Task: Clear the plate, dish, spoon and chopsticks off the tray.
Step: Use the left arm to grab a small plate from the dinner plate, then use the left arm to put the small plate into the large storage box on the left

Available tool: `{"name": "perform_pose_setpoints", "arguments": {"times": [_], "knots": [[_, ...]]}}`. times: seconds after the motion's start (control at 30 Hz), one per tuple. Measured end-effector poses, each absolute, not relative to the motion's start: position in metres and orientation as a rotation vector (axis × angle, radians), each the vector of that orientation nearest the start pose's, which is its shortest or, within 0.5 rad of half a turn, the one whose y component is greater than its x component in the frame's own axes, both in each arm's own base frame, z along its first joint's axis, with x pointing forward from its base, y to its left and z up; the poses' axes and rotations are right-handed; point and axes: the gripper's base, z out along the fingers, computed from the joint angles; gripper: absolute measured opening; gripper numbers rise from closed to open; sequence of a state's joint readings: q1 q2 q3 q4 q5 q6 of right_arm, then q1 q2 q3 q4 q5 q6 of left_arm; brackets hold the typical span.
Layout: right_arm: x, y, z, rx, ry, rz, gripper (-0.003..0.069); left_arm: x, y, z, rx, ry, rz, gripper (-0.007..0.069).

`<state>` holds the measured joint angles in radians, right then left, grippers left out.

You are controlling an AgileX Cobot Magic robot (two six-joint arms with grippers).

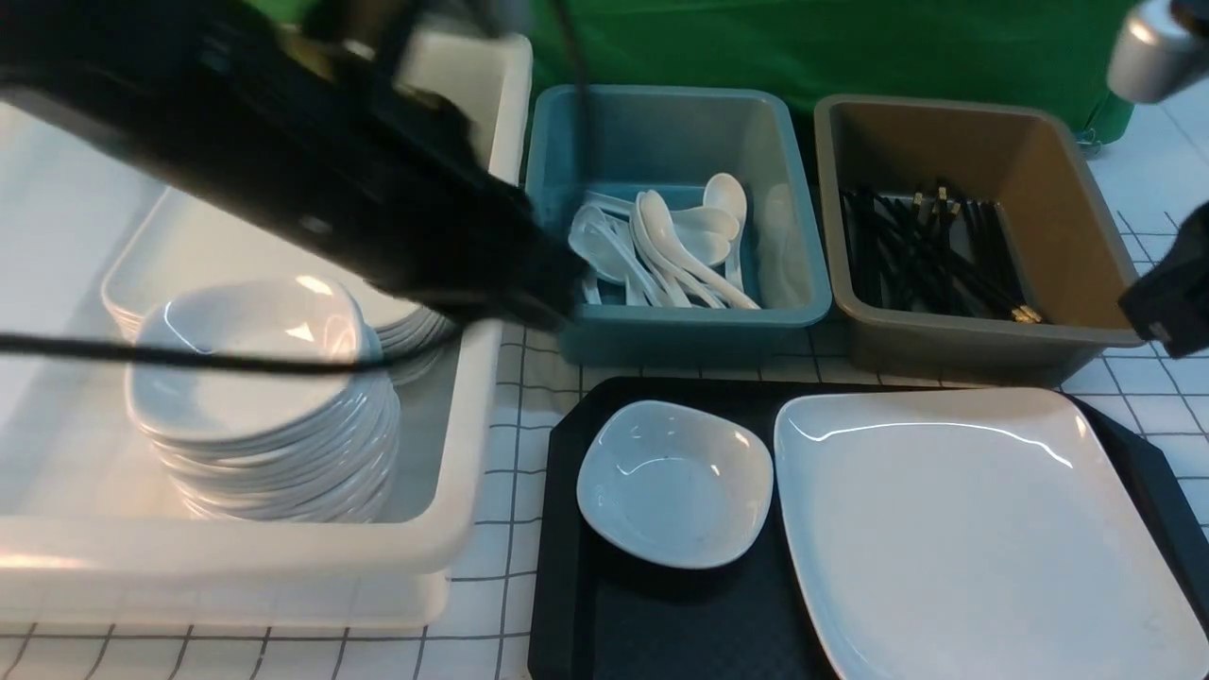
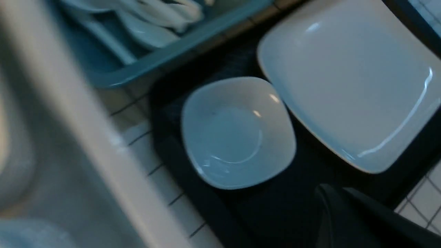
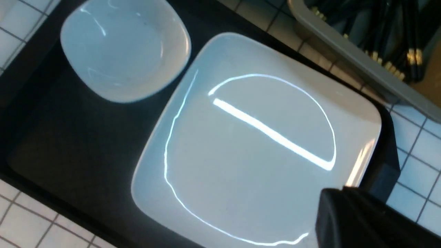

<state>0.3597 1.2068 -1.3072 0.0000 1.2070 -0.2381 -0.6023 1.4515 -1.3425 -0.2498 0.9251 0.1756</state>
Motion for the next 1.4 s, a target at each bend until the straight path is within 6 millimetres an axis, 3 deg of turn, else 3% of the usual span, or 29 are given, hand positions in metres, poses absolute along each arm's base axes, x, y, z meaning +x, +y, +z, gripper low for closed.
{"name": "perform_pose_setpoints", "arguments": {"times": [0.13, 0.2, 0.27, 0.43, 0.57, 0.77, 0.87, 0.93, 1.1, 1.17, 1.23, 1.27, 1.3, 1.4], "knots": [[0.194, 0.071, 0.382, -0.765, 2.484, 0.038, 0.0007, 0.239, -0.251, 0.307, 1.116, 2.357, -0.331, 0.0078], [0.191, 0.070, 0.380, -0.766, 2.482, 0.037, 0.0007, 0.239, -0.262, 0.294, 1.173, 2.346, -0.289, 0.0105], [0.181, 0.066, 0.382, -0.762, 2.459, 0.038, 0.0007, 0.243, -0.287, 0.257, 1.296, 2.316, -0.189, 0.0197], [0.164, 0.060, 0.393, -0.746, 2.410, 0.041, 0.0007, 0.256, -0.306, 0.205, 1.381, 2.312, -0.107, 0.0355], [0.156, 0.058, 0.397, -0.727, 2.401, 0.060, 0.0007, 0.264, -0.310, 0.179, 1.436, 2.297, -0.042, 0.0422], [0.148, 0.066, 0.400, -0.751, 2.379, 0.207, 0.0007, 0.271, -0.313, 0.155, 1.478, 2.284, 0.021, 0.0416], [0.146, 0.072, 0.401, -0.795, 2.356, 0.291, 0.0007, 0.272, -0.314, 0.154, 1.474, 2.280, 0.025, 0.0293], [0.145, 0.075, 0.402, -0.819, 2.340, 0.328, 0.0007, 0.273, -0.313, 0.155, 1.476, 2.279, 0.034, 0.0170], [0.144, 0.076, 0.406, -0.842, 2.307, 0.339, 0.0007, 0.276, -0.314, 0.185, 1.368, 2.305, 0.014, 0.0057], [0.143, 0.076, 0.417, -0.833, 2.273, 0.345, 0.0007, 0.274, -0.312, 0.221, 1.273, 2.325, -0.046, 0.0015], [0.142, 0.076, 0.422, -0.821, 2.261, 0.352, 0.0007, 0.271, -0.310, 0.237, 1.248, 2.318, -0.065, 0.0011], [0.140, 0.076, 0.428, -0.811, 2.243, 0.358, 0.0007, 0.269, -0.307, 0.257, 1.224, 2.289, -0.081, 0.0008], [0.138, 0.076, 0.439, -0.803, 2.207, 0.371, 0.0007, 0.265, -0.299, 0.300, 1.166, 2.212, -0.115, 0.0009], [0.133, 0.079, 0.455, -0.813, 2.141, 0.420, 0.0007, 0.255, -0.275, 0.364, 1.057, 2.089, -0.170, 0.0009]]}}
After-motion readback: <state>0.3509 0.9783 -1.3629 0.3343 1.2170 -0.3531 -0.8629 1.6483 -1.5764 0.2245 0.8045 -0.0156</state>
